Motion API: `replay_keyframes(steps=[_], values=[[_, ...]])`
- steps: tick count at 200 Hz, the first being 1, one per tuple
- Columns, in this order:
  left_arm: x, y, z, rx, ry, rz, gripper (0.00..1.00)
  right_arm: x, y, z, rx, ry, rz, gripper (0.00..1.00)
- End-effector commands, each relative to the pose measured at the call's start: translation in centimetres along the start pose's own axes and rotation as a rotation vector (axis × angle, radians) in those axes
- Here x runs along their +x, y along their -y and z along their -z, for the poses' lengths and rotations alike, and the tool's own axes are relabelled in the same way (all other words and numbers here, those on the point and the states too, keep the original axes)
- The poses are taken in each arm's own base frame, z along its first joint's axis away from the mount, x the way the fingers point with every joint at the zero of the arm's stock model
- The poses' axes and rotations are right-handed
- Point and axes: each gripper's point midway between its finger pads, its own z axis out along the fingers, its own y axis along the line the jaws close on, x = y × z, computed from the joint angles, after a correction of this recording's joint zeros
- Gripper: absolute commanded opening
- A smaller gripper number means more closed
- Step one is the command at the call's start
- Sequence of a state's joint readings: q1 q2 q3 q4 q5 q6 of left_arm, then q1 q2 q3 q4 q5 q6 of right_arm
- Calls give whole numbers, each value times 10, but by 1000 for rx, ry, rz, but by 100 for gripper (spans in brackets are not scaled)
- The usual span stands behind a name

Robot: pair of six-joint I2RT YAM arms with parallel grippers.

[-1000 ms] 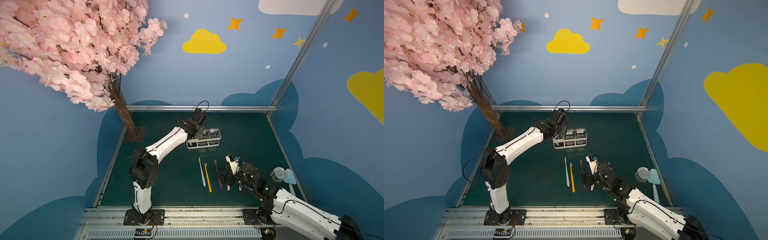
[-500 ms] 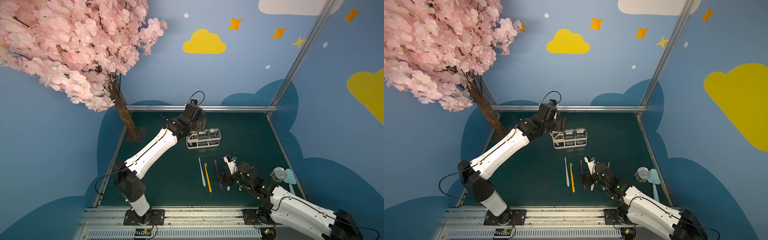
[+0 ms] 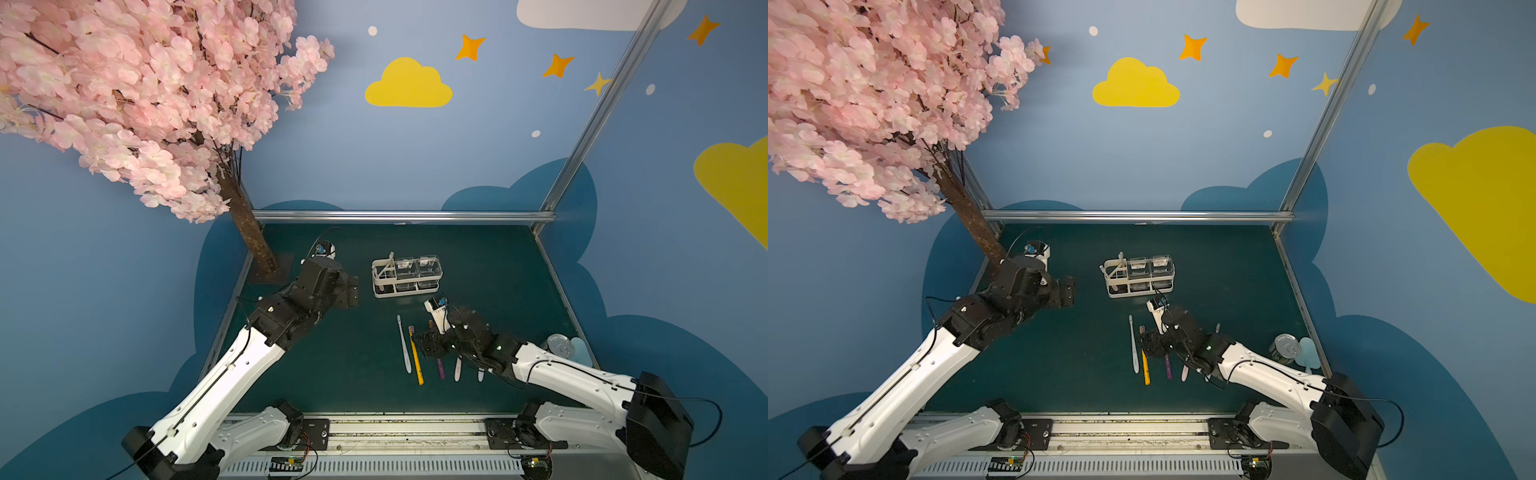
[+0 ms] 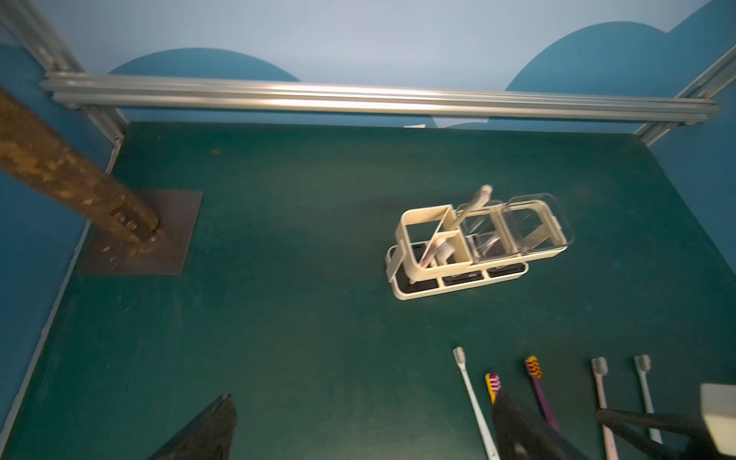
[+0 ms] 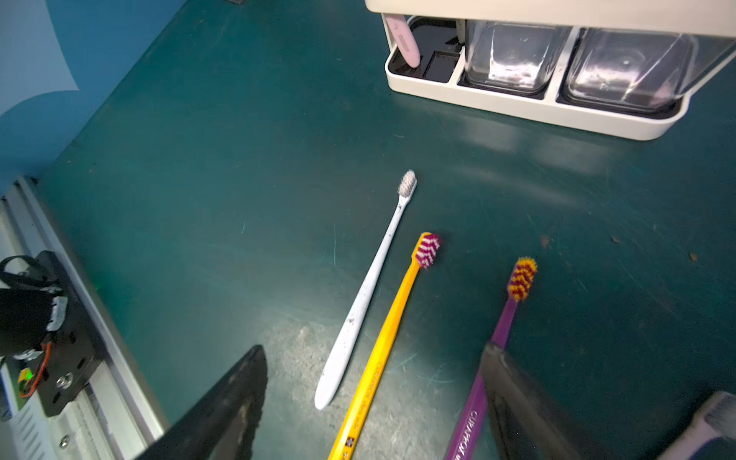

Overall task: Place the toothbrush into the toothbrush holder
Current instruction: Place the toothbrush in the toothbrush holder, then pick up the toothbrush from the center of the board.

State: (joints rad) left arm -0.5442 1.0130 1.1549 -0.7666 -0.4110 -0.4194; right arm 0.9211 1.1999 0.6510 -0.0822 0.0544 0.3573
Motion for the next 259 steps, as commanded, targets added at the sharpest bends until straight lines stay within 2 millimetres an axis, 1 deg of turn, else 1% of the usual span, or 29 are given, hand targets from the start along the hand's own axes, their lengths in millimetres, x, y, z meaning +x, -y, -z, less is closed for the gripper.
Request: replay_keyframes(steps=[1, 10, 24, 42, 63, 70, 96, 117, 127, 174, 213, 259], values=[[17, -16, 0, -11, -19, 42, 100, -6, 3, -12, 88, -26, 6, 83], [15, -16, 2, -2, -9, 45, 100, -7, 1, -20, 106, -48, 16, 82], [12, -16, 3, -1, -2, 52, 100, -6, 1, -33, 148, -108, 33, 79], [18, -15, -3, 17, -34, 88, 100, -6, 3, -50, 214, -171, 49, 73], [23, -14, -7, 25, -68, 107, 100, -7, -4, -69, 232, -197, 83, 68], [23, -15, -6, 19, -70, 109, 100, -4, -4, -74, 244, -219, 91, 68], [22, -17, -4, 18, -62, 116, 100, 2, 3, -91, 299, -271, 106, 59], [20, -19, -1, 22, -45, 123, 100, 6, 3, -102, 307, -299, 116, 51], [20, -19, 0, 25, -42, 126, 100, 6, 3, -107, 309, -308, 114, 48], [21, -17, -2, 36, -52, 129, 100, 8, 11, -121, 341, -308, 92, 45], [20, -19, -3, 31, -51, 133, 100, 5, 14, -132, 332, -296, 68, 41], [22, -19, -7, 37, -67, 144, 100, 9, 24, -144, 343, -305, 20, 35]])
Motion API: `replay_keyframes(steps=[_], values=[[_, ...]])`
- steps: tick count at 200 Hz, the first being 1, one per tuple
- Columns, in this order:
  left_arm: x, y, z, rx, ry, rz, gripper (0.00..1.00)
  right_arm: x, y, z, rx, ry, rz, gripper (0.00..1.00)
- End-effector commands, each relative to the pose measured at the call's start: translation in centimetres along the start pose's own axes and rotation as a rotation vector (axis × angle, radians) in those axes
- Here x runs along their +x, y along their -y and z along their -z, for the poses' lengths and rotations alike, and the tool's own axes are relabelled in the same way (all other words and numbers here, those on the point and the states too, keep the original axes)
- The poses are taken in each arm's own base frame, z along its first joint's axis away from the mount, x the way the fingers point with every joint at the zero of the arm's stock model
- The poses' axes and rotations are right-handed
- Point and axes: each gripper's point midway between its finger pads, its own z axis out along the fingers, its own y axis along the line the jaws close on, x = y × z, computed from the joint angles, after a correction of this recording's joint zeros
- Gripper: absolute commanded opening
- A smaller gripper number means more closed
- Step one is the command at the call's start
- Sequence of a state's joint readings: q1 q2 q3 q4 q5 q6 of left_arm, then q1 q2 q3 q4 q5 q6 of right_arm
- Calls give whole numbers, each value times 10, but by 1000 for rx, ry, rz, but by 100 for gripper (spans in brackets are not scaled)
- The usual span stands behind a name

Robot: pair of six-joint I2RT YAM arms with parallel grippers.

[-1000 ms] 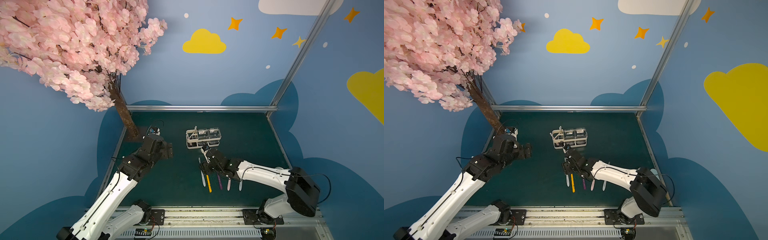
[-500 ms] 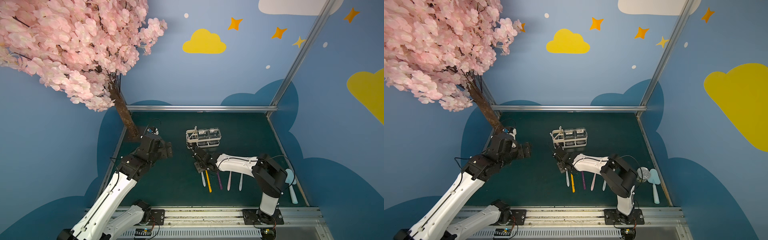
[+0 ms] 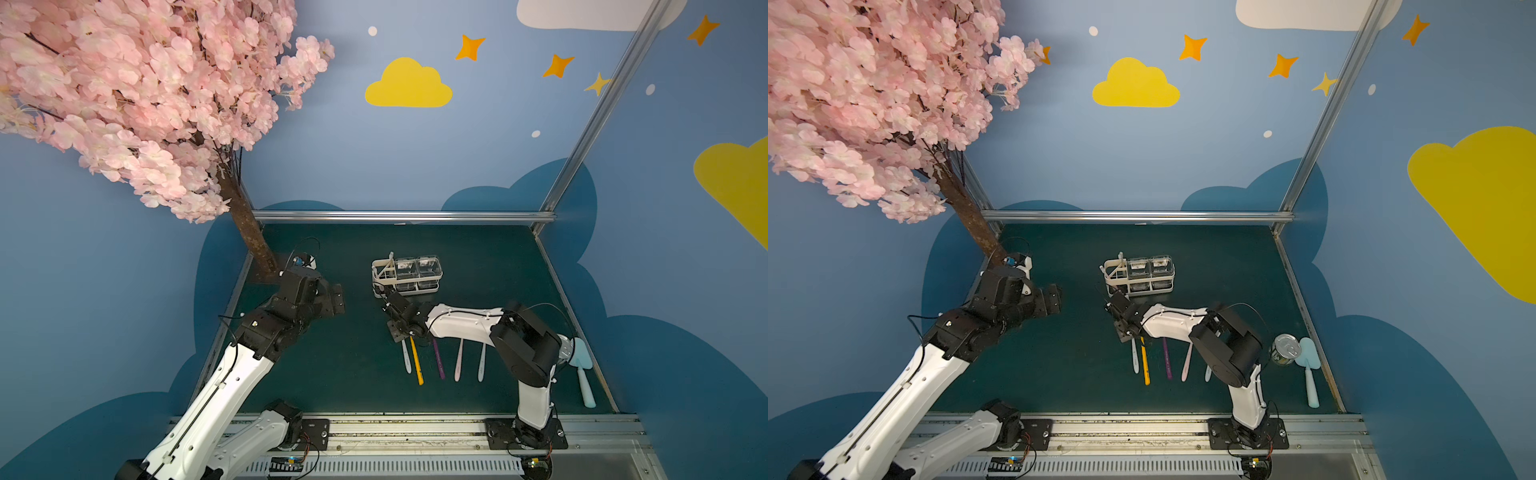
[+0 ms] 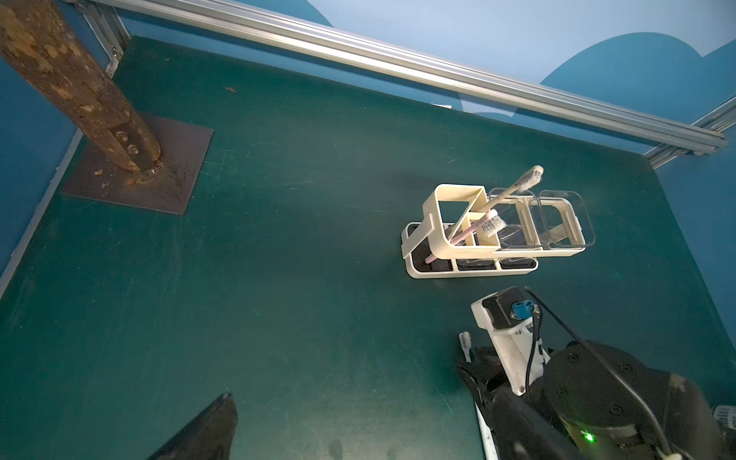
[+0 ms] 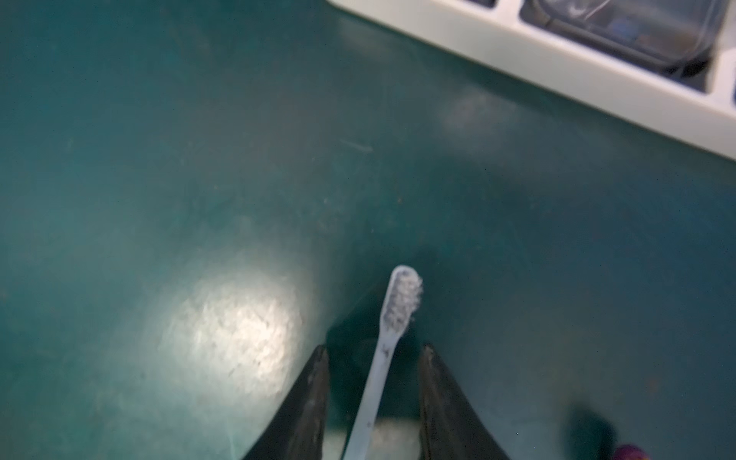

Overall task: Place the toothbrush into the toothbrush holder
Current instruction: Pick up the toothbrush from the center of the board.

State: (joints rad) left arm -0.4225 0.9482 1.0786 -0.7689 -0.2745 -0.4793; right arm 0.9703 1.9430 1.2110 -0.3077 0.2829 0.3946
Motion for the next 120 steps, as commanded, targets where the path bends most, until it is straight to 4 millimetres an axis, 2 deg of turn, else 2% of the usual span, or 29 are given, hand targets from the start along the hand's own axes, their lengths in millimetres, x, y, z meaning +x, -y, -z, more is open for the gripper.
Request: replay_keyframes(steps=[1, 50, 120], values=[[3, 1, -4, 11, -17, 12, 100, -1, 2, -10, 8, -9, -35, 35], [3, 1, -6, 13, -22, 14, 100, -1, 10, -14, 38, -6, -72, 26], [4, 1, -9, 16, -32, 19, 100, 3, 16, -24, 42, -28, -99, 20]])
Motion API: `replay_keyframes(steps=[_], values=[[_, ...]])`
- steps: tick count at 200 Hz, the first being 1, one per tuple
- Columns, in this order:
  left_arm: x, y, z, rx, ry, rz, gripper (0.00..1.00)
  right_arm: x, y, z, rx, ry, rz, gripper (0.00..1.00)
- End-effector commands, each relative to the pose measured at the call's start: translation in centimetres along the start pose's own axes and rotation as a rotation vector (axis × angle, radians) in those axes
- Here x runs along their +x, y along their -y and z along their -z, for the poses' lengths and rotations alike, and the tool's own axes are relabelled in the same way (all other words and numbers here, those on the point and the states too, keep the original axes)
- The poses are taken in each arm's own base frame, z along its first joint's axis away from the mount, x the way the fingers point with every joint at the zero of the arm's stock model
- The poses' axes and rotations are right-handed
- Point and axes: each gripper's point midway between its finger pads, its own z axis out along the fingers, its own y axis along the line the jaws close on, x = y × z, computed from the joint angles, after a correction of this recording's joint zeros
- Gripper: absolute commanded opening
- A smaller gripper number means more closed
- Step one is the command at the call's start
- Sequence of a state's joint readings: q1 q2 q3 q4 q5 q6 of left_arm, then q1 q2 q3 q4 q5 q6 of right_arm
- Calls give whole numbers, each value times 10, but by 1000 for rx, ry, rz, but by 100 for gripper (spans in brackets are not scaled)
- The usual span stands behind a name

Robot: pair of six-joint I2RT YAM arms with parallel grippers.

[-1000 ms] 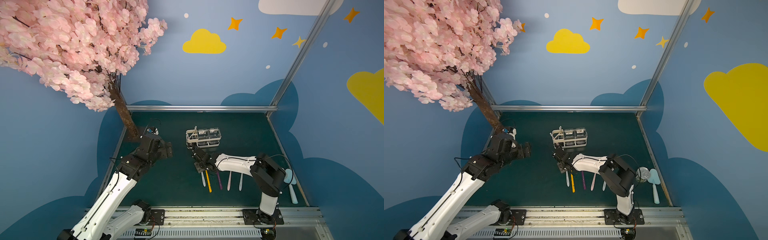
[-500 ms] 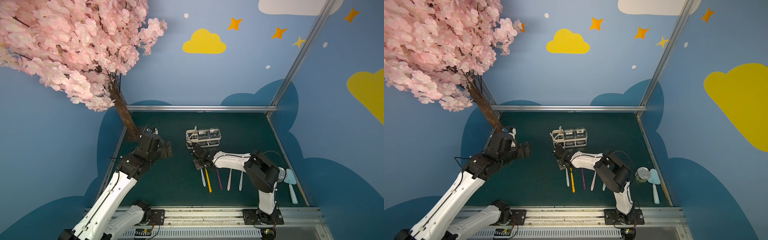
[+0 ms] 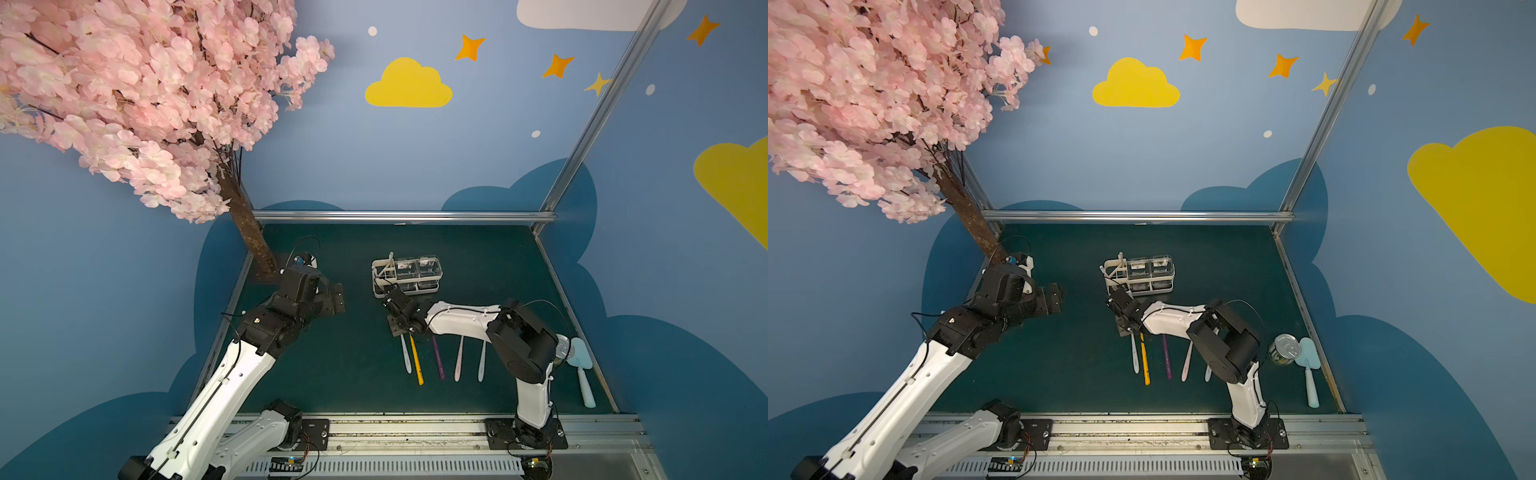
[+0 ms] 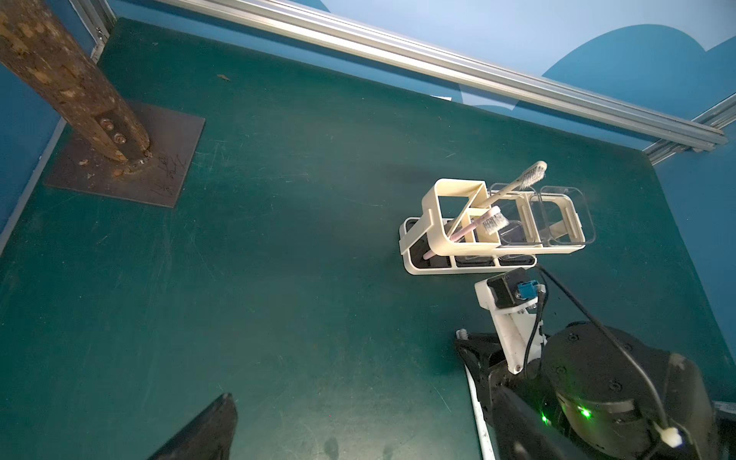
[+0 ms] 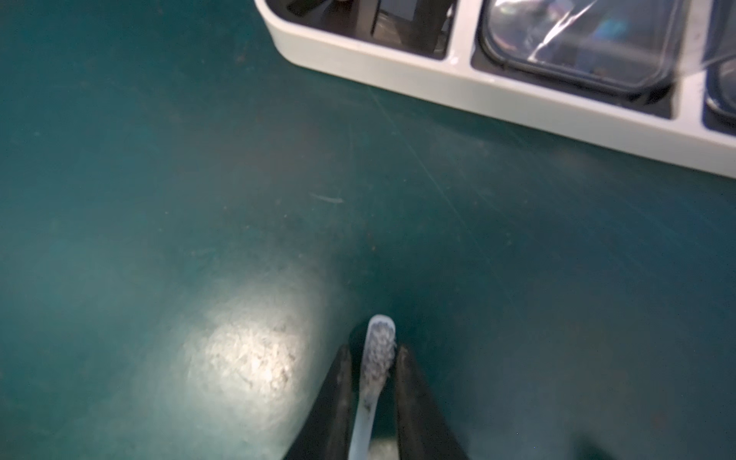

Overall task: Place the toothbrush into the toothbrush holder
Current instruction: Pick up the toothbrush from the center of the board.

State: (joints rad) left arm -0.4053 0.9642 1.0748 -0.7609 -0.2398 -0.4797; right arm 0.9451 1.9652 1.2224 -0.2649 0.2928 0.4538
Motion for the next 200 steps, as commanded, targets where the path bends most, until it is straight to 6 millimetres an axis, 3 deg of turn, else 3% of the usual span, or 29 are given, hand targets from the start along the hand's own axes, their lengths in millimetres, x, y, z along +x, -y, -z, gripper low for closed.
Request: replay_keyframes(steps=[1, 95, 200], values=[[2, 0, -3, 3, -9, 9, 100, 15, 10, -16, 37, -59, -10, 19], [3, 2, -8, 14, -26, 11, 100, 8, 6, -5, 6, -40, -17, 9], [9, 11, -14, 62, -61, -1, 100, -37, -17, 67, -177, 120, -66, 0]])
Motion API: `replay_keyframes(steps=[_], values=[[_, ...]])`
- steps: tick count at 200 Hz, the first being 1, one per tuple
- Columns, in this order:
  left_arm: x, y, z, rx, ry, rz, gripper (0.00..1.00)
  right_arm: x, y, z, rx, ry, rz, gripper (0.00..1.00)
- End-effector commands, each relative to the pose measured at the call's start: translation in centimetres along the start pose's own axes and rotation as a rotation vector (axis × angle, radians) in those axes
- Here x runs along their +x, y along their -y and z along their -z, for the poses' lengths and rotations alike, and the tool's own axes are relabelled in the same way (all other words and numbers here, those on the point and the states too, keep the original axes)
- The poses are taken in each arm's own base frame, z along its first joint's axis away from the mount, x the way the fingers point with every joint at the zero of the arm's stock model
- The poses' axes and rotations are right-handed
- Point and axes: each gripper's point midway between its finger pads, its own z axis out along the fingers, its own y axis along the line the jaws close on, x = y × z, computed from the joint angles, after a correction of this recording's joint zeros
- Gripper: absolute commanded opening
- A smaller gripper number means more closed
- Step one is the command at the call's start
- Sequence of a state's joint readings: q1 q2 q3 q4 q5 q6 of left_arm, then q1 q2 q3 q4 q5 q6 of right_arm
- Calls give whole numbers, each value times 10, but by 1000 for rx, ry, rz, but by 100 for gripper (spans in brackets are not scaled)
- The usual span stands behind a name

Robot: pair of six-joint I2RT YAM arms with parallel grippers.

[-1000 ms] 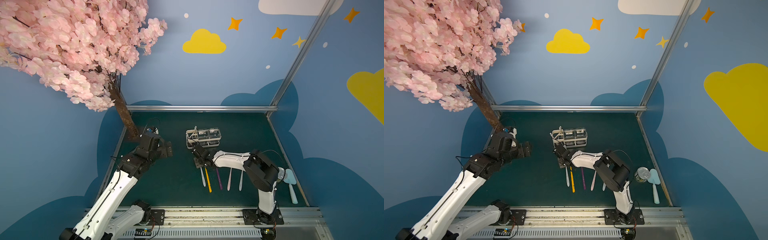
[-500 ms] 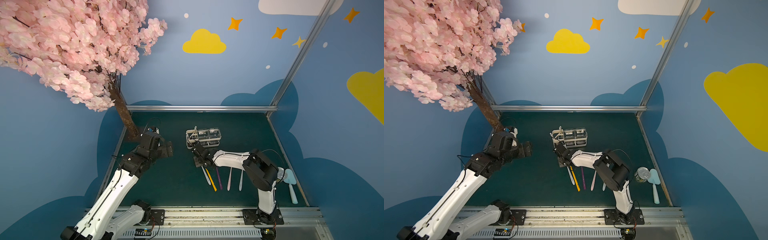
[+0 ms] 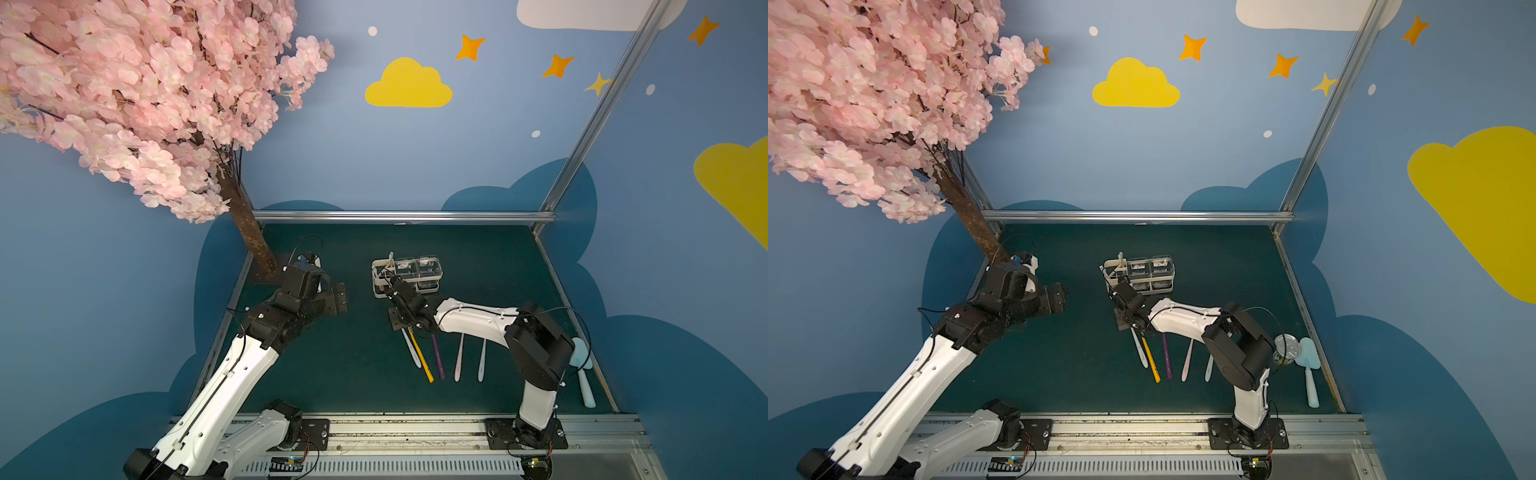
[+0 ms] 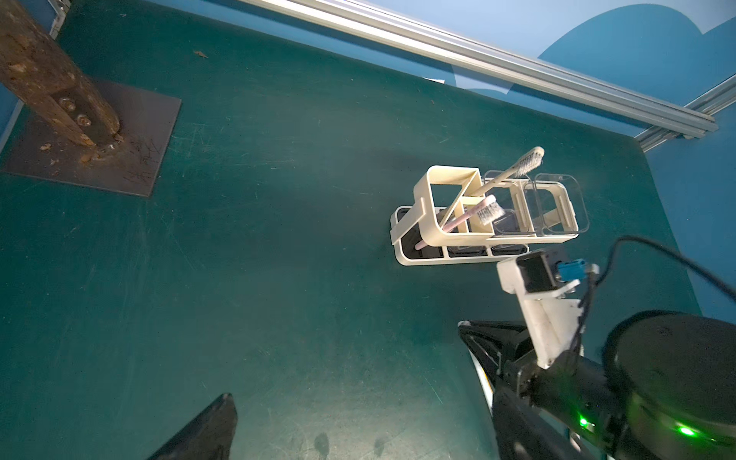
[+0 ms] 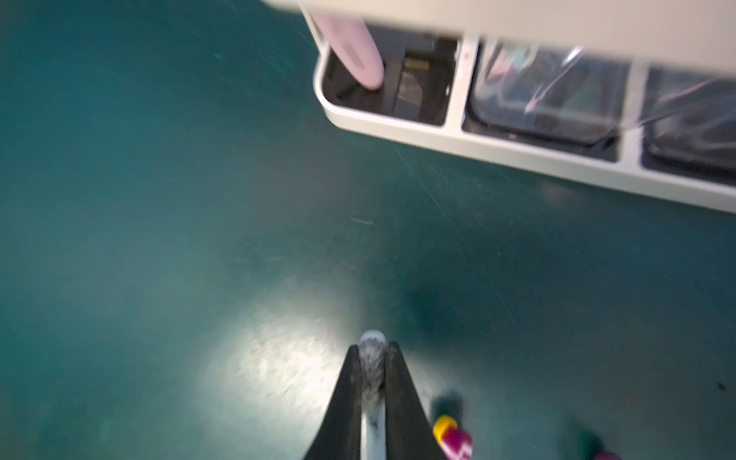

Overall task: Place the toothbrush into the toothbrush holder
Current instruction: Pick up the toothbrush from the center of the board.

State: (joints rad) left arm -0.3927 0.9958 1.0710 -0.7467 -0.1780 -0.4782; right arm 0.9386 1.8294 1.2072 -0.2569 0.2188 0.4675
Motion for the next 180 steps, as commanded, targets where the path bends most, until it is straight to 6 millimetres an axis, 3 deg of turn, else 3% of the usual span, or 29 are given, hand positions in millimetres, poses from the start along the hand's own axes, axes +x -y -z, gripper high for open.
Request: replay_keyframes(steps=[1, 51, 97, 180], values=[[4, 4, -4, 26, -17, -6, 100, -11, -8, 22, -60, 42, -18, 0], [14, 30, 1, 118, -49, -23, 100, -22, -6, 52, -86, 106, -24, 0], [53, 55, 0, 295, -141, 86, 100, -28, 1, 80, -89, 156, -33, 0], [101, 113, -3, 593, -169, 197, 99, -50, 17, 127, -63, 294, -118, 0]])
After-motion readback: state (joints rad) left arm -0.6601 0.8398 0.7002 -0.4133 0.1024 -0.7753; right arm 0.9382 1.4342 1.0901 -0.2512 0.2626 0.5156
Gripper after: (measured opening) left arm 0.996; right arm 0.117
